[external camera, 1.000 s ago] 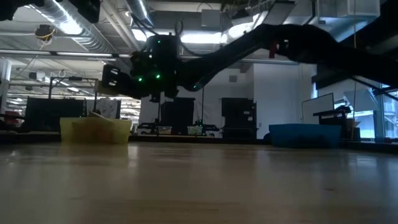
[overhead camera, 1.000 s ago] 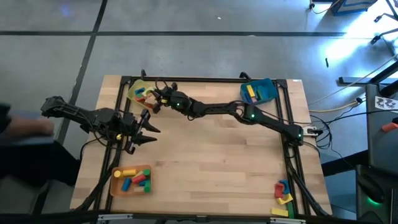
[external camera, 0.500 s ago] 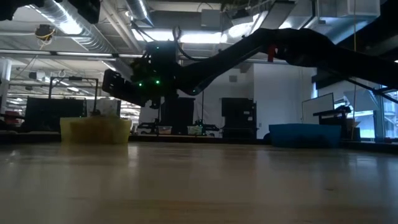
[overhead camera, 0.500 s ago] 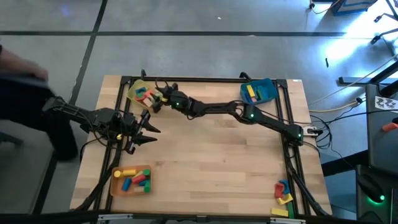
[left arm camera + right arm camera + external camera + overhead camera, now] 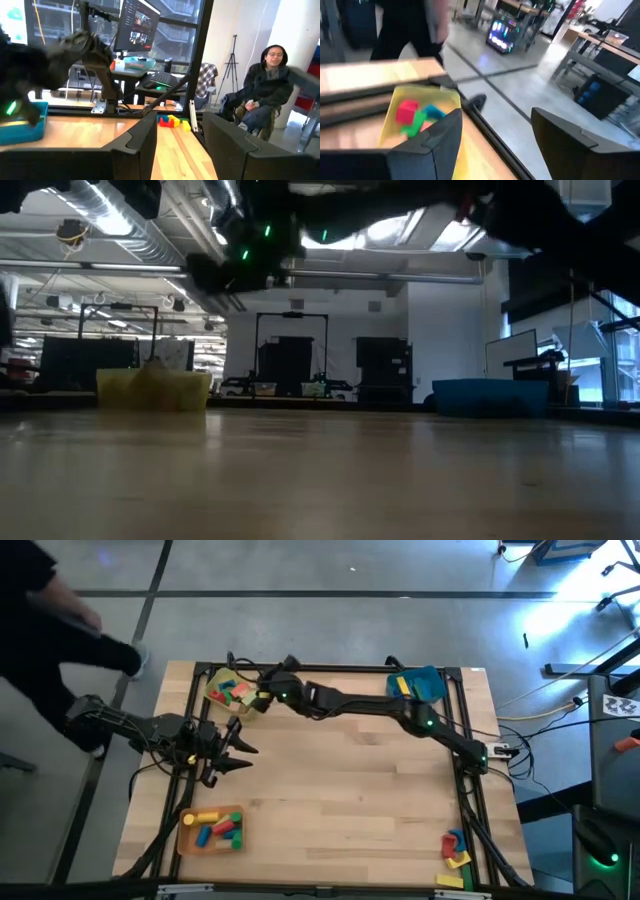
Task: Sort blocks by size
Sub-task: Adjust the yellow rectangular block
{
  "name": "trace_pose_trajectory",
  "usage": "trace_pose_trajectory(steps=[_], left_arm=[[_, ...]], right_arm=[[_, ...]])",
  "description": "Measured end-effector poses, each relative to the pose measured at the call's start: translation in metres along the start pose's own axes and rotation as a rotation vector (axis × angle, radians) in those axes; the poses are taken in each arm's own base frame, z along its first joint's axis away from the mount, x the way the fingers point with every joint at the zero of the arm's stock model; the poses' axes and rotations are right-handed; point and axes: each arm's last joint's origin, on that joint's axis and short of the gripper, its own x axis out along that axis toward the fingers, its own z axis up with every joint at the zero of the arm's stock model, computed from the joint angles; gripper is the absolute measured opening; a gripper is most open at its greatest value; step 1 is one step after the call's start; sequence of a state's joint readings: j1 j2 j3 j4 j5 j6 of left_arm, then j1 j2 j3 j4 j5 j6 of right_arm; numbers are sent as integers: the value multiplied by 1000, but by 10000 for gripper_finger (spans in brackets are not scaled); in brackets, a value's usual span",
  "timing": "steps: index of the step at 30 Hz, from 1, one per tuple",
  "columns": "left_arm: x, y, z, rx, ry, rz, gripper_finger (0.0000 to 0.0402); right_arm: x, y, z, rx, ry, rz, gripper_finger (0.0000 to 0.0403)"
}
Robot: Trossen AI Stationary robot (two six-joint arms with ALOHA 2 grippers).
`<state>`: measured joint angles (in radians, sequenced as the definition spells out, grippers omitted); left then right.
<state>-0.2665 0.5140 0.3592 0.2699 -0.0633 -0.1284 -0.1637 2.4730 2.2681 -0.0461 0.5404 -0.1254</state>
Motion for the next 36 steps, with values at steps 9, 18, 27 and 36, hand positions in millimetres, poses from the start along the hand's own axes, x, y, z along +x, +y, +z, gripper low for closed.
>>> trace_pose_trajectory(steps=[9,18,27,36], left_arm=[[0,1,-7,41,65,7,143],[3,2,-18,44,176,21,143],[22,3,-31,56,233,29,143],[37,3,-41,102,255,26,143]], right_arm=[[-89,-14,56,-218,228,55,239],[-201,-10,71,-249,519,153,239],[-292,21,51,-192,791,154,239],[-351,71,11,-84,939,196,239]])
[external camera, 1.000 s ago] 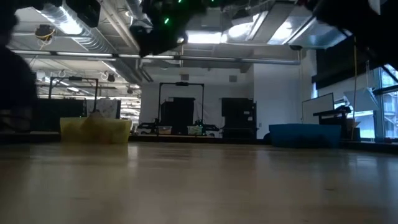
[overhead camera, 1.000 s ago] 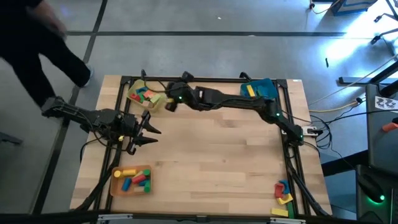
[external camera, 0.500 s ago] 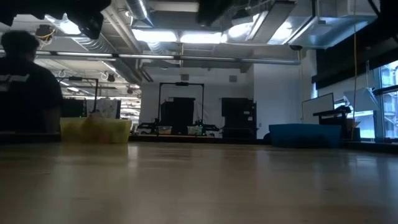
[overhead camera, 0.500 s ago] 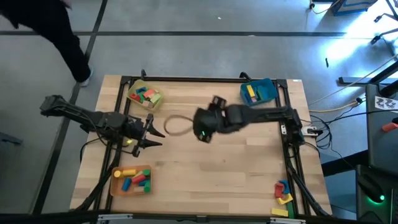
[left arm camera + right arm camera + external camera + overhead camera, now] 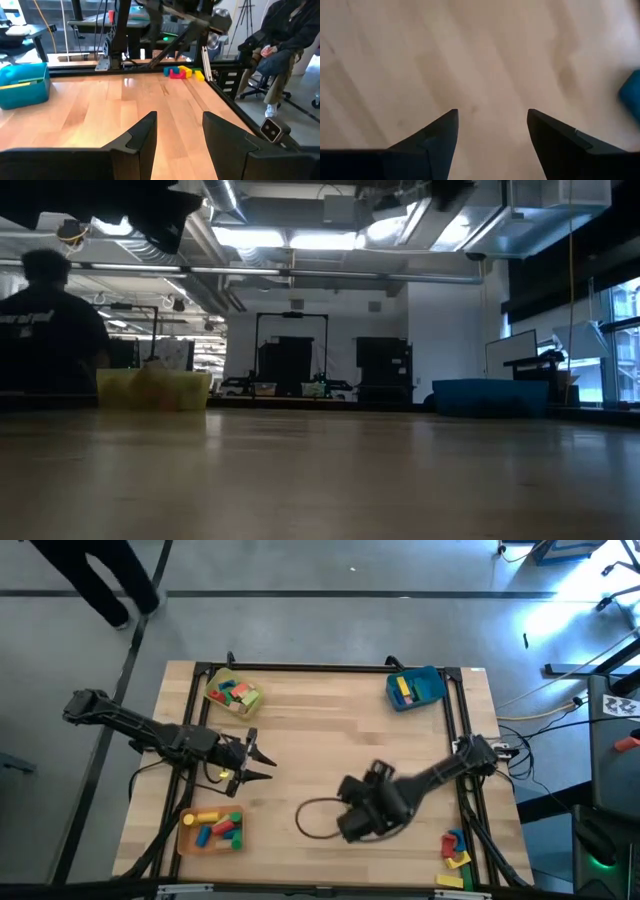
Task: Sort blocks by size
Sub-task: Adjust the yellow rectangular block
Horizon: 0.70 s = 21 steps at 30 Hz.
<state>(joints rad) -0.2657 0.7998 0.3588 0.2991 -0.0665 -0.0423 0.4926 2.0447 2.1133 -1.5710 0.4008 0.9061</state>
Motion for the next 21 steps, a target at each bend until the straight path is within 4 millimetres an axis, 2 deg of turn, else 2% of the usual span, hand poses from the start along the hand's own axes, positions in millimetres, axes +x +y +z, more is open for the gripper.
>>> trace_pose_trajectory(steps=[10,21], left_arm=[[2,0,-2,18,10,0,143],[2,0,-2,16,10,0,143]], right_arm=[[14,40,-76,230,288,-12,239],[4,64,-153,435,454,-103,239]])
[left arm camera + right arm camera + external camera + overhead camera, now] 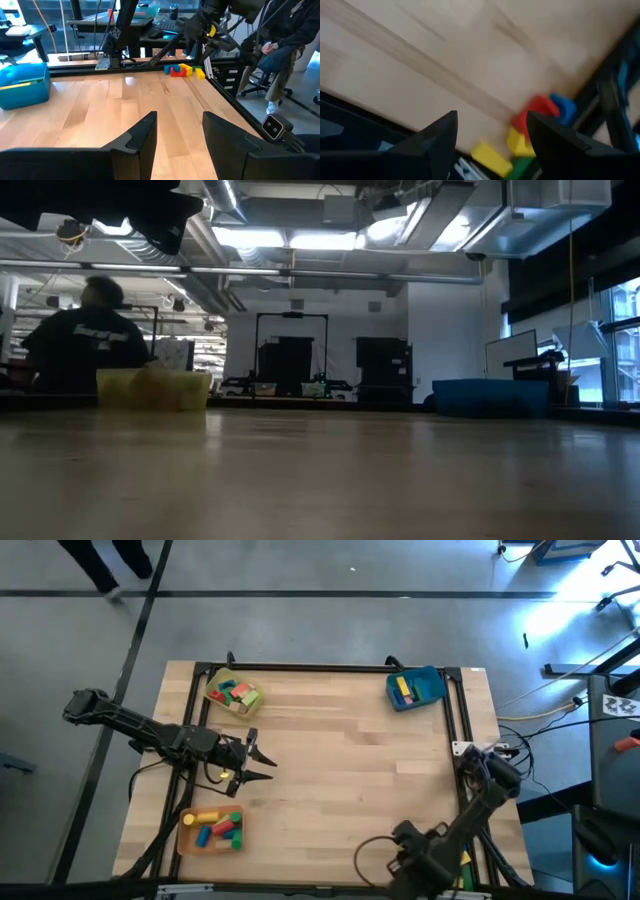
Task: Sort blocks by size
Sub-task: Adjust the yellow rectangular block
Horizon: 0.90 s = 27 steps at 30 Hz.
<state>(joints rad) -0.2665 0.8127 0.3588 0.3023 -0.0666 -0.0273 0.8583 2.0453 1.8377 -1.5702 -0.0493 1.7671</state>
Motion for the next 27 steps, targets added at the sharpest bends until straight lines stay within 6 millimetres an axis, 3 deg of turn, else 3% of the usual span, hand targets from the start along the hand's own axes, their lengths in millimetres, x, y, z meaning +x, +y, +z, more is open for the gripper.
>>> trace_pose_trajectory(steps=[8,16,19,27], left_arm=[[0,0,0,-3,0,0,143],[0,0,0,-24,0,0,143],[0,0,0,-25,-2,0,143],[0,0,0,-25,-1,0,143]], right_arm=[[17,-3,-39,84,152,-22,239],[30,8,-56,178,247,81,231],[42,8,-61,222,283,56,202],[68,3,-77,257,342,14,74]])
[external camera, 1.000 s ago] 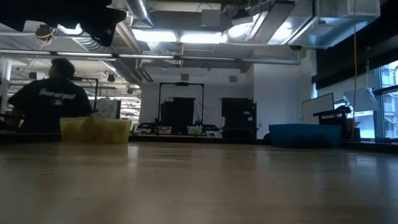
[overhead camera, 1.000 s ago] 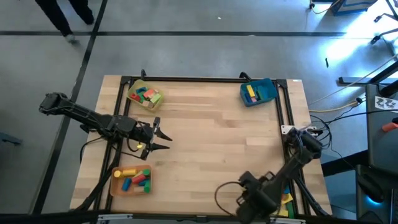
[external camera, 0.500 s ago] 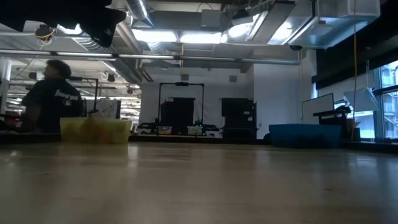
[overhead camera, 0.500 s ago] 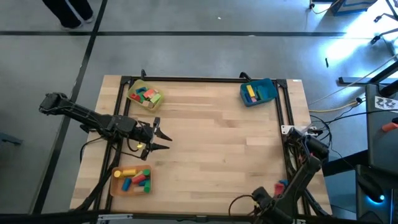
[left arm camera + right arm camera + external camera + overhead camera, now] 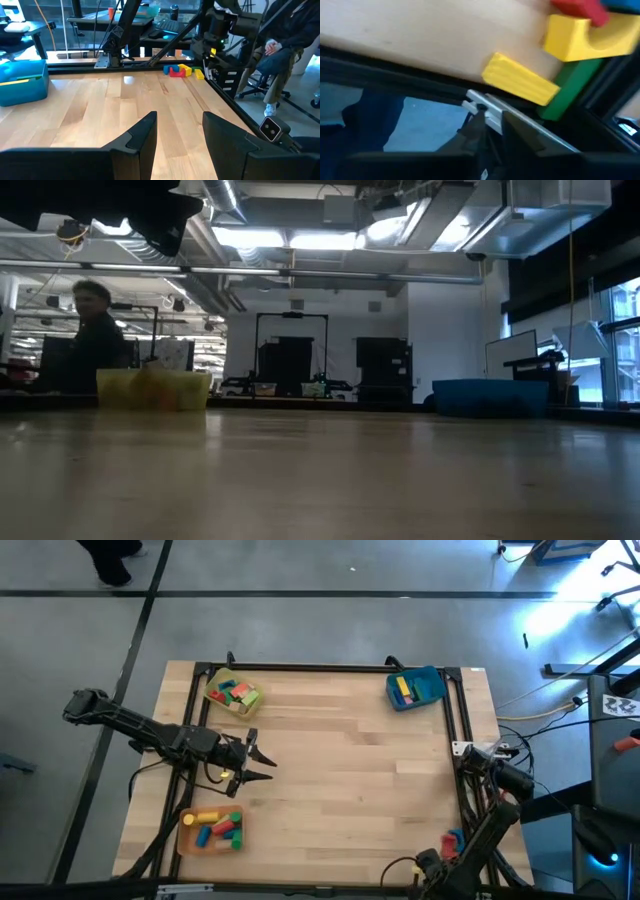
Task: Sort blocks by size
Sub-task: Adjust the yellow rectangular block, then put the green rectangular block into the blue bin
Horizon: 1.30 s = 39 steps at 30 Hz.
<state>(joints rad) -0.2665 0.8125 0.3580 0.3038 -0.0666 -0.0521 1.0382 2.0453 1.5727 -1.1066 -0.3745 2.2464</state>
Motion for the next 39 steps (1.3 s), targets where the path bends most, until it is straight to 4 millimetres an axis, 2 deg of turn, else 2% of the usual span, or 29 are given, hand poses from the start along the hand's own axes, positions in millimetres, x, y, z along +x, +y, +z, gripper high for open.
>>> trace_pose_trajectory(steps=[6,10,15,18,24,32,36,39], left_arm=[[0,0,0,0,3,0,143],[0,0,0,0,2,0,143],[0,0,-1,1,10,1,143],[0,0,-1,1,9,0,143],[0,0,-1,3,9,0,143],[0,0,-1,3,9,0,143],[0,0,-1,1,9,0,143],[0,0,-1,7,9,0,143]], right_arm=[[22,-9,-2,-13,-18,-13,8],[30,-13,3,-3,-47,-27,11],[35,-8,8,-43,-76,50,24],[33,-1,11,-74,-89,105,20],[23,15,33,-121,-210,180,15],[6,35,77,-219,-417,188,15],[-8,43,93,-257,-454,140,14],[-28,45,91,-274,-459,112,14]])
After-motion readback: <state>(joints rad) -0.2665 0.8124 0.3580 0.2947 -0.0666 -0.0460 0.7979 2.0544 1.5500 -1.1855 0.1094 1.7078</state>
